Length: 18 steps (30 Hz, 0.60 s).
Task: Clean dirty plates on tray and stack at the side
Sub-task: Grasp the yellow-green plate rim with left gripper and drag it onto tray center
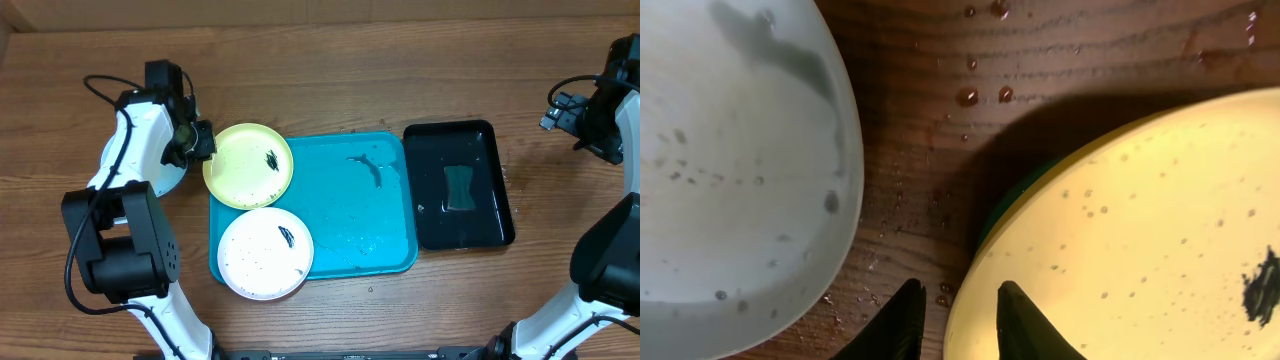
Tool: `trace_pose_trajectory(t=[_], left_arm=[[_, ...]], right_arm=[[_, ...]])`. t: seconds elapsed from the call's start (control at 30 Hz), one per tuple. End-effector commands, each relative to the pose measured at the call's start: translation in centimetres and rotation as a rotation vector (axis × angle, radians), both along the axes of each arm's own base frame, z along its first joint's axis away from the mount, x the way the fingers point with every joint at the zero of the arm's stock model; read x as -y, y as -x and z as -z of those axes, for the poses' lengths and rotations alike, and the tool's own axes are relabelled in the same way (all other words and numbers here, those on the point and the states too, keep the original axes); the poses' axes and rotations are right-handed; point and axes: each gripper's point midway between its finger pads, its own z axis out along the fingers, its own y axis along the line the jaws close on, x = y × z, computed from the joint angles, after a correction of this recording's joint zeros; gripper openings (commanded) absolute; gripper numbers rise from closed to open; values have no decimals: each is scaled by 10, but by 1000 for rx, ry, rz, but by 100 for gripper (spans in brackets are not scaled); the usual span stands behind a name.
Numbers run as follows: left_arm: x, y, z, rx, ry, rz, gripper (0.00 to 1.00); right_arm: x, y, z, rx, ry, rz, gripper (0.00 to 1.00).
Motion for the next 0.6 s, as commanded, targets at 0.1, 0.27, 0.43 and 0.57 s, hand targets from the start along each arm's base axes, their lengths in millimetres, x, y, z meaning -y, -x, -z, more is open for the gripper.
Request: trace_pose_trajectory(t=[0.1,0.27,0.43,0.57], left_arm=[[2,5,1,-4,-8,24,26],[4,6,1,-7,0,21,24],[4,10,11,-14,1,21,23],[4,10,17,-7,0,21,20]], right_arm=[[3,-1,-6,15,11,8,100],[3,-1,-6,15,11,8,100],[3,-1,-6,15,11,8,100],[3,-1,-6,15,11,8,100]])
